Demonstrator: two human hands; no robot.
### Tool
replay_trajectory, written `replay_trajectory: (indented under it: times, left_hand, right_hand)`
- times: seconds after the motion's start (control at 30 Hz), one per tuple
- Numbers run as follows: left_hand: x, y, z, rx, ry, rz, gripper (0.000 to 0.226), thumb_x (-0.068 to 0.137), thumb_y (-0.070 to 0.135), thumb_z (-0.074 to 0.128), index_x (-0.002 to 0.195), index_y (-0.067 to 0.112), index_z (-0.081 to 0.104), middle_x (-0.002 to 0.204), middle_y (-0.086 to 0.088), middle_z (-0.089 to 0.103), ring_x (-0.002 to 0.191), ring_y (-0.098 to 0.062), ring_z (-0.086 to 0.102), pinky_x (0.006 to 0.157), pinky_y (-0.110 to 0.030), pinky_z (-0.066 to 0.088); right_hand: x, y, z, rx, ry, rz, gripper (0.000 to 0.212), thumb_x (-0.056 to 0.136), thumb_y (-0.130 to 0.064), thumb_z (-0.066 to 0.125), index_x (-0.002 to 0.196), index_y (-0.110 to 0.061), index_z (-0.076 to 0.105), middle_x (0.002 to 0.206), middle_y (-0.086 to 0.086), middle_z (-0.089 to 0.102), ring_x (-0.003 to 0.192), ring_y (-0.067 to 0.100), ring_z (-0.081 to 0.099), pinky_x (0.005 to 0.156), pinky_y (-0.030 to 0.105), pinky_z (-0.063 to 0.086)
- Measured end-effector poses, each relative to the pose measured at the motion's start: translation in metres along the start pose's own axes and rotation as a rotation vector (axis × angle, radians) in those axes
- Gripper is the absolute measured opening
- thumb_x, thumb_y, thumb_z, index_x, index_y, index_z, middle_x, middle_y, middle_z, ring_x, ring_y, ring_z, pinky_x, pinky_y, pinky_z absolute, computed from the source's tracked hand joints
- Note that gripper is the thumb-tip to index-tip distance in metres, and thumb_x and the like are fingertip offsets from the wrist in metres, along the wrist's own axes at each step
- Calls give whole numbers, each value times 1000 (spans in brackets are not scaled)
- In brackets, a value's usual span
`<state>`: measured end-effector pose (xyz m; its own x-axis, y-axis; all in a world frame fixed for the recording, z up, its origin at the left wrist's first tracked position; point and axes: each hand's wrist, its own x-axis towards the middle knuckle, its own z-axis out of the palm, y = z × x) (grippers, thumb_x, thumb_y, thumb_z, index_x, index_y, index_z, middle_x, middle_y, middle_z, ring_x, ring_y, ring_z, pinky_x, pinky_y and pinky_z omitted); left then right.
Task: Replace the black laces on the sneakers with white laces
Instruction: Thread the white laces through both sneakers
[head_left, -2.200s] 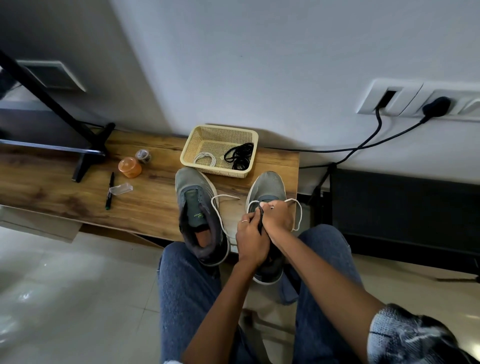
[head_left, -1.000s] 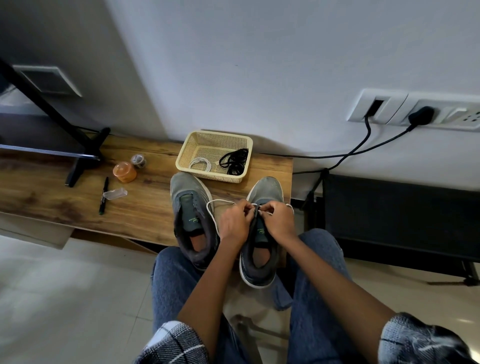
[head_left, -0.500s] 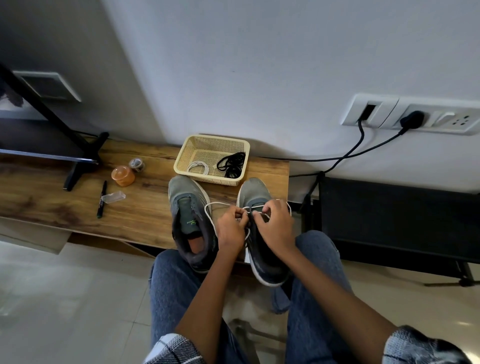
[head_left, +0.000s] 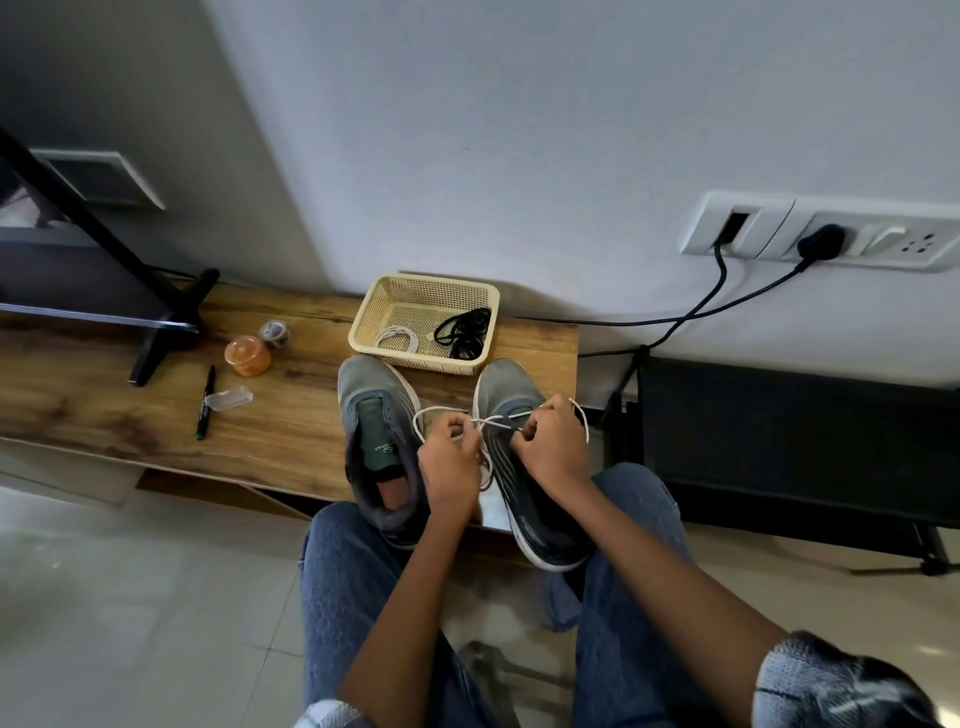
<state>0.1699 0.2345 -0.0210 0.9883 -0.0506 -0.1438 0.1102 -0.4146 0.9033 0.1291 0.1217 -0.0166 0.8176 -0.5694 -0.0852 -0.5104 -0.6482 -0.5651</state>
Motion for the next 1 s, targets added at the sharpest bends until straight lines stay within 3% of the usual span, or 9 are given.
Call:
replay_trajectory:
  times: [0.07, 0.17, 0.23, 0.37, 0.43, 0.53, 0.8, 0.9, 1.0]
  left_hand:
    - [-9, 1, -9, -157, 126, -84, 5, 95, 12, 53, 92, 11, 57, 89, -1, 67, 73, -2, 64, 58, -15, 53]
    - [-18, 3, -16, -475, 183, -200, 5, 97, 11, 49, 93, 14, 51, 99, -2, 70, 85, -9, 71, 67, -33, 57]
    - [-22, 7, -15, -595, 134, -217, 8, 98, 9, 45, 93, 14, 46, 98, -5, 70, 88, -14, 71, 70, -31, 56]
    - [-28, 10, -3, -350, 14, -192, 10, 92, 8, 47, 96, 17, 47, 72, 1, 68, 69, -21, 65, 58, -31, 51]
    - [-26, 6, 4, -150, -67, -145, 9, 93, 15, 54, 101, 17, 50, 68, 3, 61, 65, -21, 60, 64, -36, 54]
    - [-21, 0, 13, 52, -190, -48, 22, 93, 19, 60, 112, 11, 58, 64, 7, 52, 61, -7, 50, 59, -21, 40]
    - [-8, 4, 21, 333, -160, 21, 14, 92, 23, 60, 95, 10, 67, 88, -8, 68, 84, -23, 62, 68, -27, 39]
    - [-12, 5, 21, 283, -11, -13, 15, 94, 20, 54, 85, 11, 63, 84, -6, 65, 79, -23, 58, 69, -33, 42]
    - [-18, 4, 12, -12, 301, -170, 14, 91, 12, 53, 77, 14, 56, 75, -2, 60, 71, -20, 56, 67, -36, 44]
  right_hand:
    - [-5, 1, 3, -33, 46, 2, 14, 79, -23, 66, 74, -10, 65, 103, 1, 51, 95, 21, 52, 76, 31, 44]
    - [-13, 2, 6, -146, 145, 10, 17, 82, -31, 64, 80, -15, 69, 106, -1, 52, 105, 22, 41, 87, 36, 31]
    - [-16, 2, 4, -163, 180, 13, 19, 83, -34, 64, 83, -16, 70, 109, -1, 52, 107, 23, 37, 87, 37, 28]
    - [-20, 1, -1, -142, 146, 32, 26, 84, -42, 62, 91, -18, 70, 112, -1, 49, 107, 22, 36, 87, 36, 28]
    - [-24, 3, -2, -114, 116, 34, 28, 83, -43, 63, 94, -19, 69, 111, -1, 47, 108, 21, 37, 89, 36, 30]
    - [-28, 7, -4, -39, 86, 47, 28, 83, -42, 65, 96, -18, 69, 109, -1, 47, 110, 20, 42, 91, 37, 34]
    - [-27, 6, -2, 26, 29, 107, 22, 84, -37, 63, 95, -19, 67, 109, -2, 49, 112, 18, 43, 90, 39, 37]
    - [-24, 4, -3, 69, 33, 122, 14, 84, -30, 65, 88, -17, 66, 101, -4, 46, 108, 18, 45, 87, 40, 43]
    - [-23, 4, -2, 120, 69, 134, 10, 83, -26, 67, 82, -16, 65, 100, -2, 47, 104, 20, 47, 86, 44, 47]
